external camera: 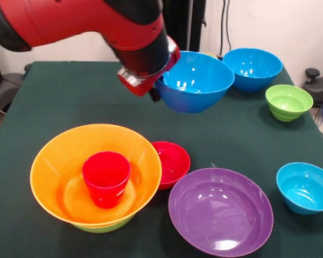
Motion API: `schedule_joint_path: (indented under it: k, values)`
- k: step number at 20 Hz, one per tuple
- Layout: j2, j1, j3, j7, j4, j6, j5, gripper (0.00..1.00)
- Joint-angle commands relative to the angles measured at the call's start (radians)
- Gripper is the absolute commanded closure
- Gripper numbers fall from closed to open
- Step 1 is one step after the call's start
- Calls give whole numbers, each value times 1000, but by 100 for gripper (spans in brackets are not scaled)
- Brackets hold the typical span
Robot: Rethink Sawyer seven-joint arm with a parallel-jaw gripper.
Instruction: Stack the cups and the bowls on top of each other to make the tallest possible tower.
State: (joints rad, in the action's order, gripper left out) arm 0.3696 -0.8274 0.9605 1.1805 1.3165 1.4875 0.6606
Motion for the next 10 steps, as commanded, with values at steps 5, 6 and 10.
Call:
schedule_joint_path:
  k: [5, 6, 10]
  values:
    - [-84, 73, -5, -482, -318, 232, -1, 100]
    - [-87, 79, -5, -490, -337, 248, -2, 100]
    - [-111, 107, -2, -534, -438, 327, 3, 100]
